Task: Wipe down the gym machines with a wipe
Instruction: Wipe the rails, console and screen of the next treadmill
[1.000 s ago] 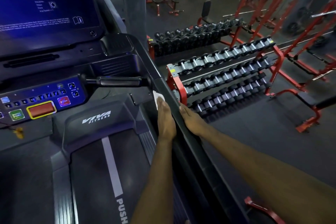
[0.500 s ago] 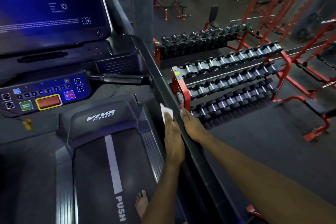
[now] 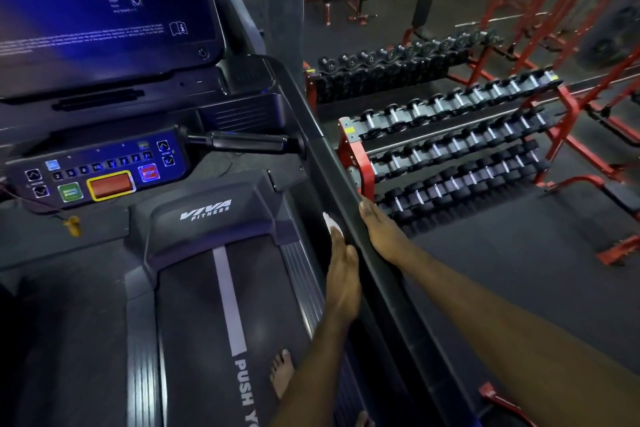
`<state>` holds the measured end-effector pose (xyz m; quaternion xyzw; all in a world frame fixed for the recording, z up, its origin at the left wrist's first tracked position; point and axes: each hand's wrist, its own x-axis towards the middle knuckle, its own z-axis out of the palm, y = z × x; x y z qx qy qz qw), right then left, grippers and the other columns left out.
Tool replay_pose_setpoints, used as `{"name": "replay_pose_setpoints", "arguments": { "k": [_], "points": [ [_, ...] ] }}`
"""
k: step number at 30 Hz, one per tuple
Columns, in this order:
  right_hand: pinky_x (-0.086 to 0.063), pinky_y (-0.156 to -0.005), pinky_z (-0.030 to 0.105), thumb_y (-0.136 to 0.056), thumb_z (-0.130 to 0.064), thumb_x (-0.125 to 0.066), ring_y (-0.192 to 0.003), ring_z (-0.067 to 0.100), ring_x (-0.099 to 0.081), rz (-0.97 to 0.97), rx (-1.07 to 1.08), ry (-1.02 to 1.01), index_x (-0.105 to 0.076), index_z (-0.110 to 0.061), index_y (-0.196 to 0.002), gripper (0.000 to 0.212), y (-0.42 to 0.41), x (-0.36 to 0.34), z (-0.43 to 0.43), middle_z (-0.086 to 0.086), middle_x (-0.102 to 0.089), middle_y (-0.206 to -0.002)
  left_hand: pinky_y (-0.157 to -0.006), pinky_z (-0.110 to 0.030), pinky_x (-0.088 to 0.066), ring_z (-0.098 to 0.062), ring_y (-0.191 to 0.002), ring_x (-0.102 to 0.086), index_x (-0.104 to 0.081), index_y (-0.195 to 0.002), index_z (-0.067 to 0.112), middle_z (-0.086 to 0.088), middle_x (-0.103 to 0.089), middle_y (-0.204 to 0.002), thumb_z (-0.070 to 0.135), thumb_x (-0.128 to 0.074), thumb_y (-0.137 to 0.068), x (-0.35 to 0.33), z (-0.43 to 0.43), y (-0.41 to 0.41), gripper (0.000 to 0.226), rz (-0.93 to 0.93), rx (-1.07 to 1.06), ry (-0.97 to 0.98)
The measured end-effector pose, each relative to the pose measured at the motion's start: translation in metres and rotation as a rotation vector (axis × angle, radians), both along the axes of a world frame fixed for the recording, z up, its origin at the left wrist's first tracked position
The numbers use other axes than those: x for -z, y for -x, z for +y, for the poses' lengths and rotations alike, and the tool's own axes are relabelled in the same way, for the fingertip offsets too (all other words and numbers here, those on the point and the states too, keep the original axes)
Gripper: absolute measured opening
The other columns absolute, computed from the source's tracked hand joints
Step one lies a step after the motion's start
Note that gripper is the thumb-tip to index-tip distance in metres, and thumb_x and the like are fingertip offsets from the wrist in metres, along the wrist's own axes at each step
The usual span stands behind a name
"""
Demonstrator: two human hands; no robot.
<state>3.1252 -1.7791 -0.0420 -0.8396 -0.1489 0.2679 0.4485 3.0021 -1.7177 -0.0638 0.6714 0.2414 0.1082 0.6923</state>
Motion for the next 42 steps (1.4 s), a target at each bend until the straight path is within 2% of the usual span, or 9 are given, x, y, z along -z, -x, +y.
{"name": "replay_pose_setpoints", "arguments": {
  "k": [3, 6, 12, 17, 22, 27, 34, 38, 42],
  "points": [
    [-0.03, -0.121, 0.046, -0.088, -0.083, -0.023, -0.143, 0.018, -0.042, 0.007, 0.0, 0.019, -0.035, -0.051, -0.15, 0.07, -0.001, 0.0, 0.0, -0.007, -0.051, -0.151, -0.12, -0.049, -0.032, -0.017, -0.153, -0.026, -0.012, -0.161, 0.035, 0.003, -0.021, -0.168, 0.075, -0.025, -0.098, 0.019, 0.007, -0.011, 0.076, -0.028, 0.031, -0.077],
    [-0.033, -0.12, 0.039, -0.103, -0.062, -0.03, -0.139, 0.018, -0.046, -0.003, 0.039, -0.02, -0.042, -0.039, -0.151, 0.055, 0.005, -0.009, 0.001, -0.003, -0.052, -0.149, -0.116, -0.055, -0.037, -0.023, -0.145, -0.04, -0.023, -0.159, 0.021, -0.006, -0.036, -0.16, 0.08, -0.027, -0.095, 0.022, 0.034, -0.041, 0.087, 0.008, -0.013, -0.055],
    [-0.038, -0.117, 0.044, -0.079, -0.091, -0.034, -0.136, 0.018, -0.05, 0.13, -0.03, 0.015, -0.042, -0.049, -0.147, 0.081, 0.001, -0.002, -0.02, -0.003, -0.053, -0.148, -0.124, -0.056, -0.021, -0.018, -0.156, -0.011, 0.005, -0.16, 0.041, 0.007, -0.005, -0.17, 0.069, -0.025, -0.1, 0.007, -0.041, 0.036, 0.072, -0.206, 0.058, -0.093],
    [-0.038, -0.117, 0.037, -0.105, -0.053, -0.038, -0.134, 0.014, -0.051, 0.13, -0.083, -0.024, -0.043, -0.04, -0.151, 0.048, 0.013, -0.009, -0.046, -0.006, -0.055, -0.146, -0.12, -0.063, -0.026, -0.036, -0.154, -0.017, 0.007, -0.157, 0.049, -0.013, -0.013, -0.168, 0.071, -0.026, -0.1, 0.014, -0.049, 0.036, 0.069, -0.127, 0.036, -0.08],
    [-0.036, -0.113, 0.026, -0.108, -0.042, -0.039, -0.134, 0.009, -0.049, 0.089, -0.023, -0.099, -0.049, -0.04, -0.147, 0.04, 0.041, -0.002, -0.066, -0.011, -0.056, -0.144, -0.128, -0.043, -0.006, 0.0, -0.153, 0.006, 0.006, -0.161, 0.023, 0.011, 0.01, -0.168, 0.078, -0.018, -0.094, -0.013, -0.031, 0.015, 0.09, -0.122, -0.017, -0.169],
    [-0.038, -0.117, 0.037, -0.103, -0.053, -0.042, -0.132, 0.01, -0.053, 0.129, 0.038, -0.108, -0.049, -0.046, -0.144, 0.042, 0.064, 0.001, -0.085, -0.01, -0.057, -0.144, -0.122, -0.058, -0.024, -0.022, -0.156, -0.013, 0.008, -0.159, 0.042, 0.008, -0.002, -0.17, 0.069, -0.024, -0.101, 0.006, -0.095, 0.084, 0.071, -0.231, 0.078, -0.168],
    [-0.036, -0.116, 0.031, -0.105, -0.049, -0.042, -0.133, 0.01, -0.05, 0.065, 0.131, -0.051, -0.052, -0.042, -0.144, 0.041, 0.089, -0.008, -0.092, -0.011, -0.055, -0.145, -0.128, -0.042, -0.004, -0.004, -0.154, 0.008, 0.007, -0.161, 0.02, 0.007, 0.011, -0.168, 0.052, -0.022, -0.106, -0.009, -0.022, 0.019, 0.07, -0.066, 0.091, -0.168],
    [-0.042, -0.104, 0.025, -0.105, -0.048, -0.043, -0.125, 0.013, -0.057, -0.006, 0.181, 0.03, -0.056, -0.04, -0.141, 0.039, 0.107, -0.019, -0.102, -0.008, -0.063, -0.136, -0.124, -0.05, -0.023, -0.014, -0.155, -0.017, 0.002, -0.159, 0.047, 0.006, -0.01, -0.17, 0.069, -0.032, -0.101, 0.022, -0.068, 0.079, 0.07, -0.126, 0.209, -0.024],
    [-0.038, -0.101, 0.021, -0.106, -0.046, -0.043, -0.126, 0.012, -0.054, -0.016, 0.218, 0.081, -0.054, -0.037, -0.144, 0.041, 0.126, -0.029, -0.107, -0.007, -0.059, -0.141, -0.125, -0.049, -0.022, -0.01, -0.155, -0.012, 0.011, -0.158, 0.043, 0.012, -0.003, -0.17, 0.073, -0.033, -0.098, 0.021, -0.093, 0.112, 0.08, -0.13, 0.264, 0.013]
  ]
}}
